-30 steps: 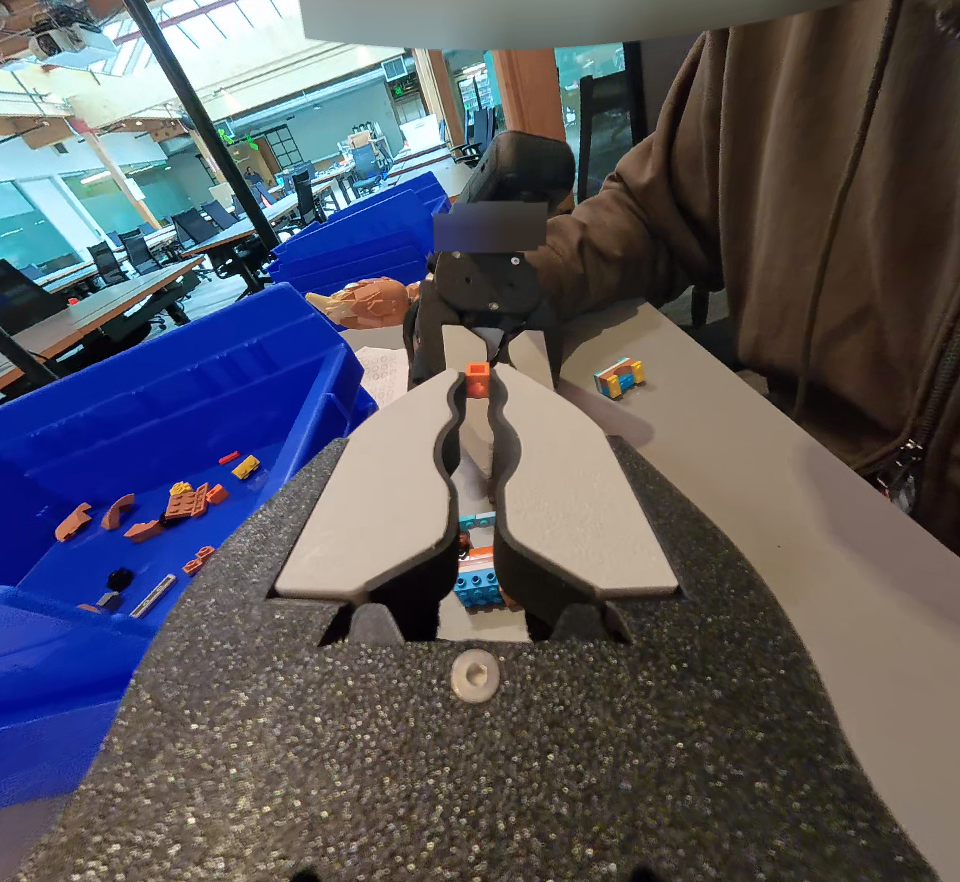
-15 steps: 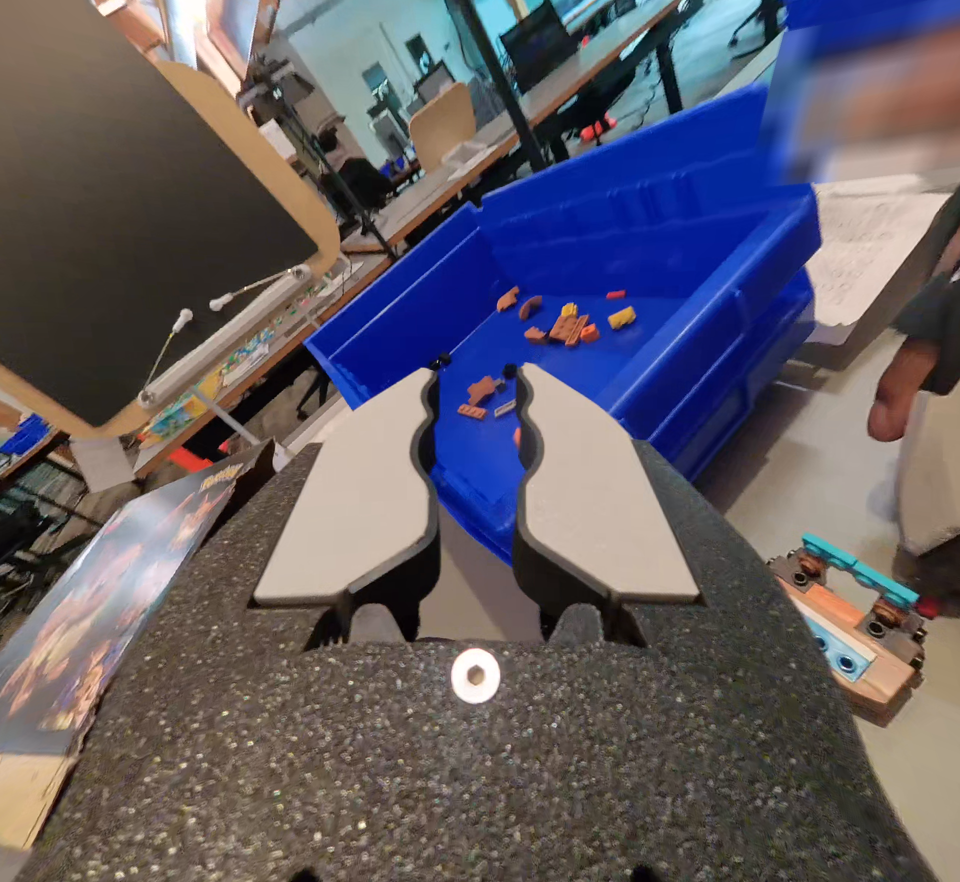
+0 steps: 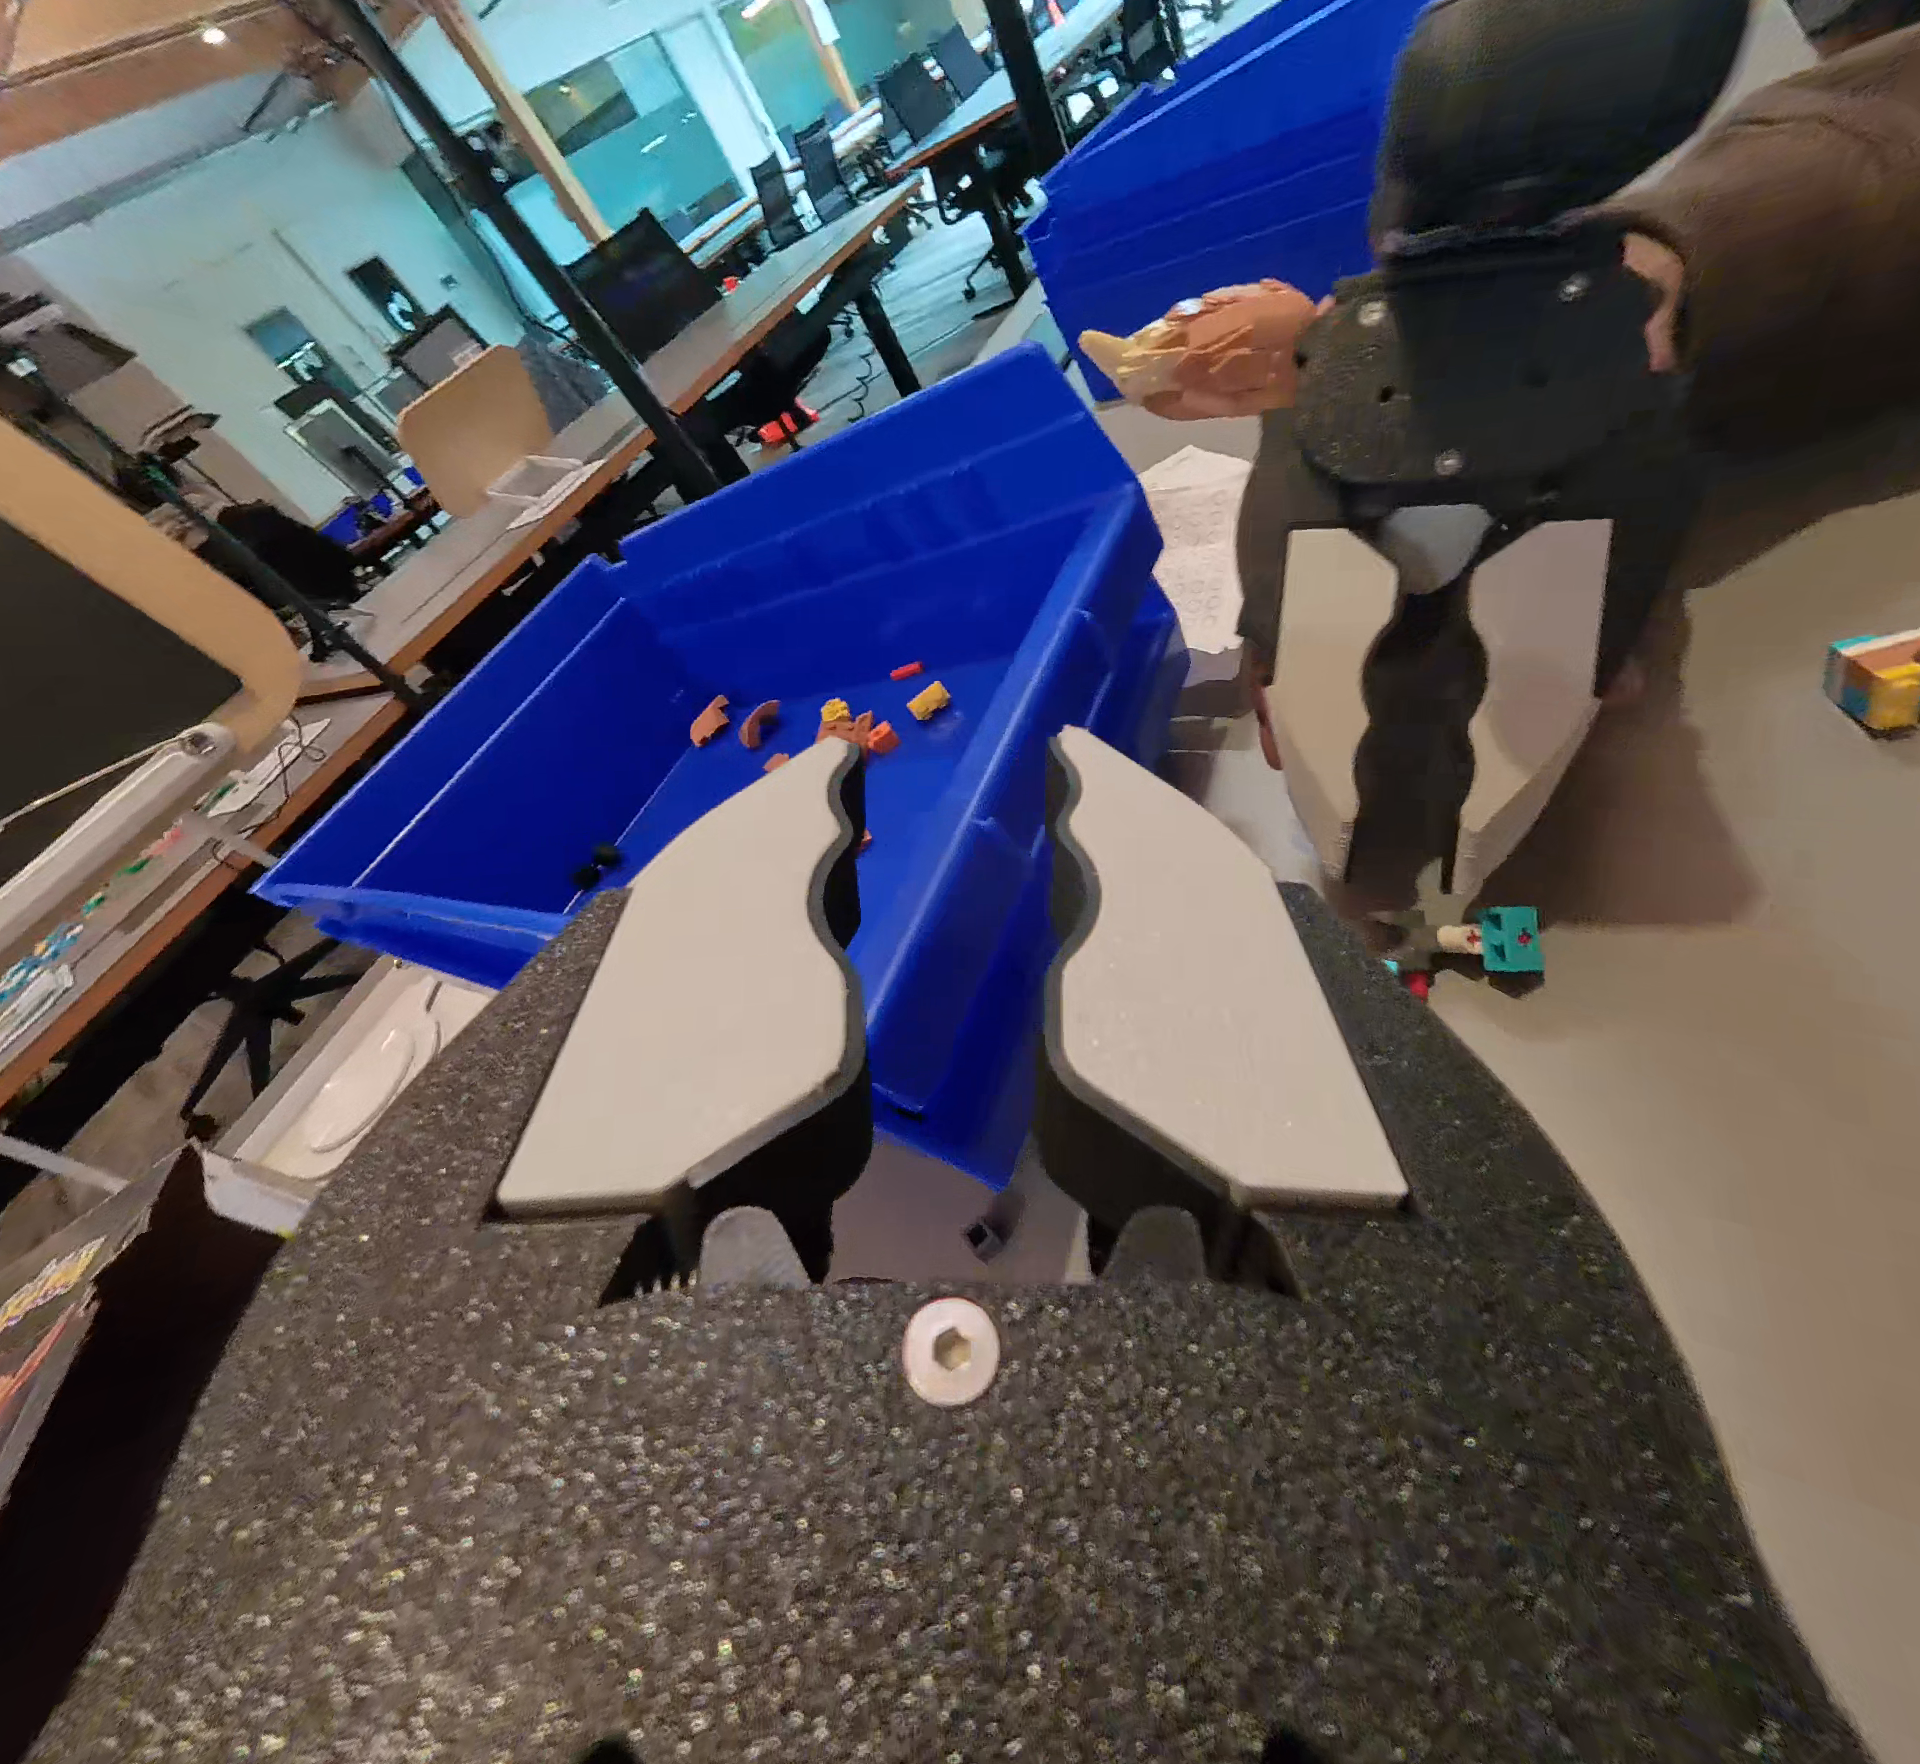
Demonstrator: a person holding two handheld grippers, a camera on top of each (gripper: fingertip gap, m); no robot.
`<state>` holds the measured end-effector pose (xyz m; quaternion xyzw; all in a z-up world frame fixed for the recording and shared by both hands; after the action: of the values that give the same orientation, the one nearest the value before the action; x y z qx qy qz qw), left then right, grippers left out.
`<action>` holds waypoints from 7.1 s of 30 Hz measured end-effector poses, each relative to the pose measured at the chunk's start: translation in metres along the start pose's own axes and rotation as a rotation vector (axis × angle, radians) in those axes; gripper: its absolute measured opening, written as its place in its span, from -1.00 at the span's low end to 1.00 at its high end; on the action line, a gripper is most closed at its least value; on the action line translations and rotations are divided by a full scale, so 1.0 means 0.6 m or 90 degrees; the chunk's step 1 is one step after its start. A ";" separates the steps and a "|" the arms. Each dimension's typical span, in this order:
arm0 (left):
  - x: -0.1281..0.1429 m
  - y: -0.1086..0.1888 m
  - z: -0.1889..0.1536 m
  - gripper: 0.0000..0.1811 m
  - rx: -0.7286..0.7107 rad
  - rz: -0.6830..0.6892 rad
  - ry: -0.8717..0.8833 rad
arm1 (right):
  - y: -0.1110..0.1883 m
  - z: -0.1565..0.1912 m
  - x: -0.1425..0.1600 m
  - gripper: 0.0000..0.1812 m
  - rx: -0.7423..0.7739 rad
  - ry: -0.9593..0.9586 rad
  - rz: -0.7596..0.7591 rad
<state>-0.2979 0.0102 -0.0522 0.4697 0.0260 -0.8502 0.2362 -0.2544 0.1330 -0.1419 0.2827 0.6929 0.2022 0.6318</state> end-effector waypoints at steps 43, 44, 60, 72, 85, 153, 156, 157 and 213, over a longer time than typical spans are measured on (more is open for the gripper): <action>0.011 -0.027 -0.100 -0.85 0.285 -0.045 0.085 | 0.067 -0.032 -0.068 -0.92 -0.100 -0.192 -0.311; 0.011 -0.027 -0.100 -0.85 0.287 -0.047 0.087 | 0.066 -0.032 -0.068 -0.92 -0.099 -0.192 -0.312; -0.002 -0.025 -0.112 -0.95 0.274 -0.058 -0.003 | 0.051 -0.021 -0.064 -0.74 -0.111 -0.171 -0.301; -0.003 -0.027 -0.113 -0.96 0.264 -0.045 -0.026 | 0.051 -0.008 -0.072 -0.91 -0.046 -0.063 -0.281; -0.013 -0.022 -0.116 -0.96 0.269 -0.053 -0.058 | 0.058 0.002 -0.077 -0.91 -0.038 -0.017 -0.261; -0.037 -0.072 -0.078 -0.69 0.037 -0.044 0.200 | 0.122 -0.041 -0.083 -0.92 0.373 -0.052 -0.449; -0.038 -0.078 -0.089 -0.68 -0.041 0.007 0.052 | 0.121 -0.044 -0.082 -0.92 0.365 -0.109 -0.464; -0.037 -0.081 -0.091 -0.68 -0.064 0.021 0.016 | 0.120 -0.045 -0.082 -0.92 0.358 -0.130 -0.469; -0.042 -0.031 -0.105 -0.81 0.342 -0.266 0.261 | 0.100 0.006 -0.089 -0.81 -0.032 -0.103 -0.446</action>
<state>-0.2451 0.0531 -0.0699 0.6591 -0.0554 -0.7454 -0.0832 -0.2402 0.1434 -0.0634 0.0272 0.6904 -0.0329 0.7222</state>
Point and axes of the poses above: each gripper's, where its closed fingertips meet, y back along the fingers, x out of its underside, z = x × y across the jaws, the point moved 5 cm from there along y, back along the fingers, and after that the axes turned 8 degrees about -y, right-handed, at the moved point
